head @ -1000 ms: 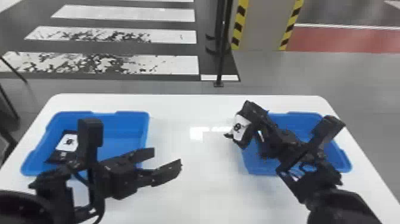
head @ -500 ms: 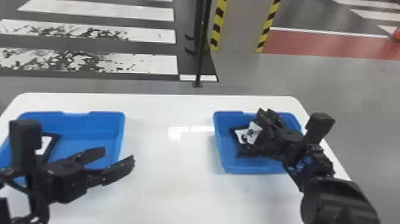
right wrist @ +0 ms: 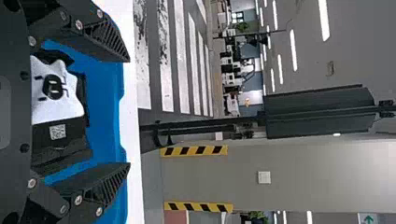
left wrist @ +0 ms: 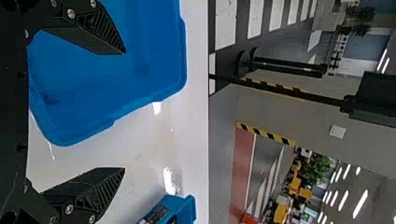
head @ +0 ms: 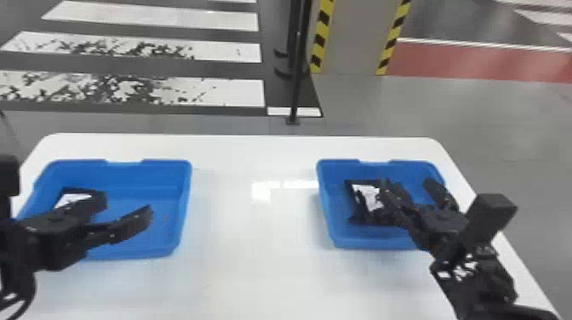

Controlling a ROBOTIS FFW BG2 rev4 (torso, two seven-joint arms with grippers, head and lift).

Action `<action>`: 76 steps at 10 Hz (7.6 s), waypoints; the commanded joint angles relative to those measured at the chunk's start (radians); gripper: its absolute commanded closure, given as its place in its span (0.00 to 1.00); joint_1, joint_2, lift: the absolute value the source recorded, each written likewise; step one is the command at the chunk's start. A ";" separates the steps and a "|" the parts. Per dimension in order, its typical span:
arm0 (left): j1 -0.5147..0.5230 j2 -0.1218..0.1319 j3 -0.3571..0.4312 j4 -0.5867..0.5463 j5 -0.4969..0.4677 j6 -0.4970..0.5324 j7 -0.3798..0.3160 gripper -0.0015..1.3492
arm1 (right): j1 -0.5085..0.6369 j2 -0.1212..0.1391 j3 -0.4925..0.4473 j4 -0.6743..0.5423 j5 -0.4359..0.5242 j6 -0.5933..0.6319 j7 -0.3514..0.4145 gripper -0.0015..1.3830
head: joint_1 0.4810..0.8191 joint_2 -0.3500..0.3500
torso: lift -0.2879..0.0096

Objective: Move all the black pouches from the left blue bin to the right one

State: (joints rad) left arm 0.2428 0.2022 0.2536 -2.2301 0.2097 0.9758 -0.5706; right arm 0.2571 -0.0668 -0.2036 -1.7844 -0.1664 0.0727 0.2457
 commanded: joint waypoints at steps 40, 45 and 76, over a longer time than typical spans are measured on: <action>-0.380 0.046 -0.110 0.467 -0.411 0.116 0.009 0.11 | 0.305 0.039 0.190 -0.193 -0.206 0.020 0.033 0.11 | 0.63 0.79 | 0.50; -0.422 0.037 -0.098 0.545 -0.469 0.141 0.012 0.14 | 0.300 0.039 0.192 -0.175 -0.228 0.035 0.040 0.11 | 0.63 0.84 | 0.50; -0.199 0.037 -0.543 0.049 -0.128 -0.021 0.015 0.90 | -0.026 0.016 0.299 -0.001 -0.438 0.084 0.110 0.15 | 0.63 0.41 | 0.50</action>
State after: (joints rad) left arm 0.0462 0.2394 -0.2830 -2.1799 0.0756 0.9548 -0.5556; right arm 0.2422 -0.0506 0.0960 -1.7982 -0.6040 0.1668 0.3556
